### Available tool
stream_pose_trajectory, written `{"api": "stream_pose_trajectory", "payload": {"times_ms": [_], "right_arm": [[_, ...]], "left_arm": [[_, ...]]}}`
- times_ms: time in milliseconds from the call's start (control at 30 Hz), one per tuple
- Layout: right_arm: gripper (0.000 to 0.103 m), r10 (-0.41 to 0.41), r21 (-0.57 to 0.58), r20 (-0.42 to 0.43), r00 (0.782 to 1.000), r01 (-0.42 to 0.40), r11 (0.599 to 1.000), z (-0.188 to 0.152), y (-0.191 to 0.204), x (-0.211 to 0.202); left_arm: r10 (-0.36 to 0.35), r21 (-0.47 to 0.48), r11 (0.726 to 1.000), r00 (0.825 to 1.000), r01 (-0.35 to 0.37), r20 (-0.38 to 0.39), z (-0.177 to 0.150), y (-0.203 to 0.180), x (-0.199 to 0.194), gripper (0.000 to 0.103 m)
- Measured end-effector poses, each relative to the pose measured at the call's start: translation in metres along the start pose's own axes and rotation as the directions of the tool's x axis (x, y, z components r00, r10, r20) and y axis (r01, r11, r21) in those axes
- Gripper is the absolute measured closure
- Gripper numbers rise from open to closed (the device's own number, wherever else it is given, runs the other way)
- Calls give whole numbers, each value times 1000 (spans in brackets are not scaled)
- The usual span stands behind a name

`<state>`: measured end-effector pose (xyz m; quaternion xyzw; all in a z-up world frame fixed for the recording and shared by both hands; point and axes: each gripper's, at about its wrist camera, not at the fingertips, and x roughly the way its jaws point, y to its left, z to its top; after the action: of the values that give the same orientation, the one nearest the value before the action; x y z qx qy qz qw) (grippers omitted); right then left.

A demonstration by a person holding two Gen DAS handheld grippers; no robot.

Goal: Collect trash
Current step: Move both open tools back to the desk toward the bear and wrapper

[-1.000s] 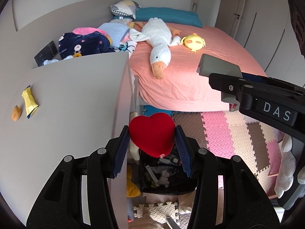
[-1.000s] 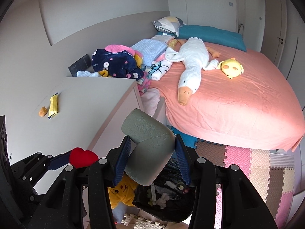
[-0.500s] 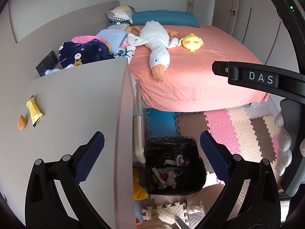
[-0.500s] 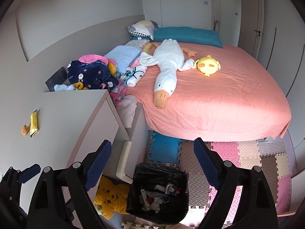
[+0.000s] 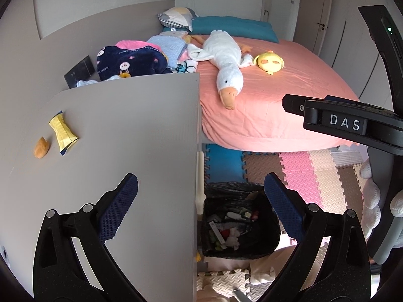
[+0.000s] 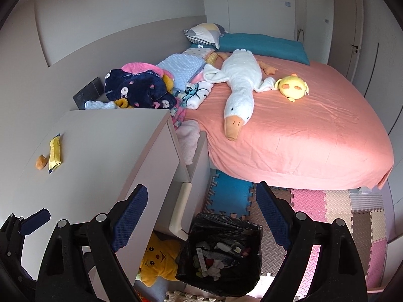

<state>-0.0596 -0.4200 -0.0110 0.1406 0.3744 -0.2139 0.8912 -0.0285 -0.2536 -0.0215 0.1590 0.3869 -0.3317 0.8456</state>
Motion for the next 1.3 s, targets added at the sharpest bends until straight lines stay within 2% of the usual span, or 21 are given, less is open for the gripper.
{"api": "stream_pose_trajectory", "payload": {"times_ms": [200, 567, 800, 1033, 1300], "right_arm": [[15, 47, -12, 23, 999, -46, 999, -1, 26, 2], [16, 138, -97, 20, 990, -136, 986, -6, 94, 15], [15, 163, -142, -2, 987, -162, 977, -10, 127, 29], [15, 187, -175, -17, 982, -187, 967, -10, 151, 41], [15, 210, -205, -35, 977, -213, 955, -6, 175, 55]], "left_arm": [[27, -48, 998, 1000, -26, 13, -9, 30, -2, 7], [126, -154, 981, 992, -121, 22, -26, 101, -7, 7], [198, -226, 956, 980, -189, 16, -36, 147, -7, 7], [236, -287, 932, 972, -222, 14, -40, 185, -5, 7], [288, -367, 891, 958, -268, 1, -39, 228, 2, 6]]}}
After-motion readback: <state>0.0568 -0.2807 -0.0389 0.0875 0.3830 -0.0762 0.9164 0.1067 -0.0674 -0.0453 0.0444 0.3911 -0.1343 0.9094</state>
